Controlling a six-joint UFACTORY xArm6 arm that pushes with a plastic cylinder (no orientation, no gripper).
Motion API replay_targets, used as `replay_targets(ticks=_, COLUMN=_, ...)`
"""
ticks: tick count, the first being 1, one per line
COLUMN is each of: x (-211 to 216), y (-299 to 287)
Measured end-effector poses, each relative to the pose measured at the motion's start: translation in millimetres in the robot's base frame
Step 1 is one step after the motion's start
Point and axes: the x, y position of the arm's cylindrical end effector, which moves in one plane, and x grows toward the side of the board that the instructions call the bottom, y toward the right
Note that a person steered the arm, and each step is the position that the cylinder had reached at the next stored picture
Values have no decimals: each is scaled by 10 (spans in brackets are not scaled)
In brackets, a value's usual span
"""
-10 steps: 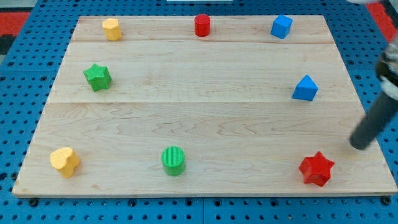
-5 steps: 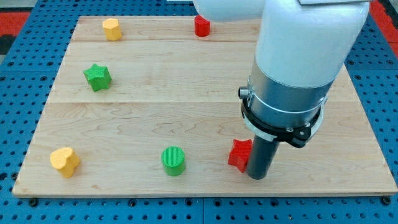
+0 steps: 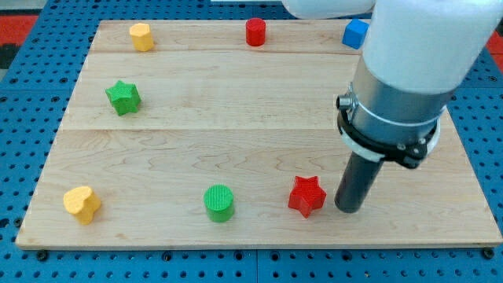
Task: Move red star and green circle closer to yellow heart
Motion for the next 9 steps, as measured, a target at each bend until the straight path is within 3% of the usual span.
replay_targets(ticks=1, x=-255, y=-135)
replay_targets(ticks=2, x=-88, y=-415)
replay_targets(ticks=3, x=142, y=-300)
replay_targets(ticks=4, x=155, y=-724)
replay_targets(ticks=5, x=245, y=-1597)
replay_targets(ticks=6, x=273, y=-1330)
replay_targets(ticks=7, x=558, y=-1404)
replay_targets(ticks=9, x=261, y=-2134)
